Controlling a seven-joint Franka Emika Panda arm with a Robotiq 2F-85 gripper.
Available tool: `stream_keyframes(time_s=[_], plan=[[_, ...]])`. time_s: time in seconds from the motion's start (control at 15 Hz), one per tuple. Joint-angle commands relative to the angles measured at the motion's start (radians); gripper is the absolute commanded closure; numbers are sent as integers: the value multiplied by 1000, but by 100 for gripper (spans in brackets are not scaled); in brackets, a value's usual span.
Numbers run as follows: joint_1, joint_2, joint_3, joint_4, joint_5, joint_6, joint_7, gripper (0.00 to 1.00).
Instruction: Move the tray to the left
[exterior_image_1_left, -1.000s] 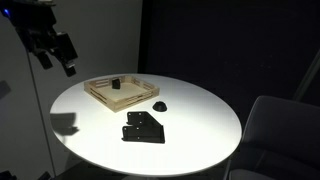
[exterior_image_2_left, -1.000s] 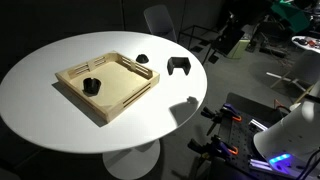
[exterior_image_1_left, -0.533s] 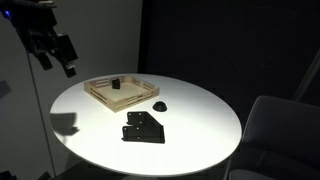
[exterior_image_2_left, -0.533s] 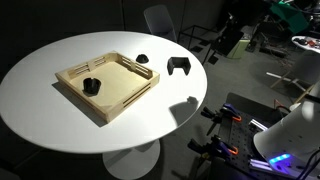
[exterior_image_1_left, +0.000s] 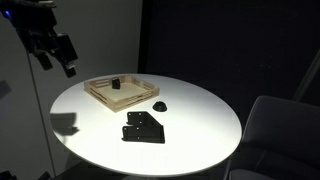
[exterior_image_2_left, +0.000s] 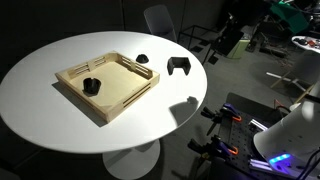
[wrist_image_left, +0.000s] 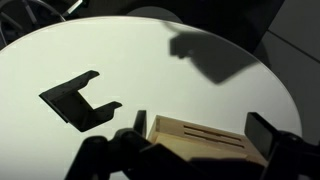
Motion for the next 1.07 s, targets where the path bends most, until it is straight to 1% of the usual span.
stream_keyframes(time_s=[0.0, 0.2, 0.47, 0.53, 0.67, 1.0], plan=[[-17, 8, -7, 16, -17, -6, -9, 0], [-67, 43, -51, 76, -80, -21, -58, 0], [-114, 161, -143, 213, -160, -33, -187, 0], [-106, 220, -159, 268, -170, -25, -223, 0], [-104, 293, -181, 353, -189, -31, -280, 0], [-81, 438, -215, 515, -181, -35, -449, 0]])
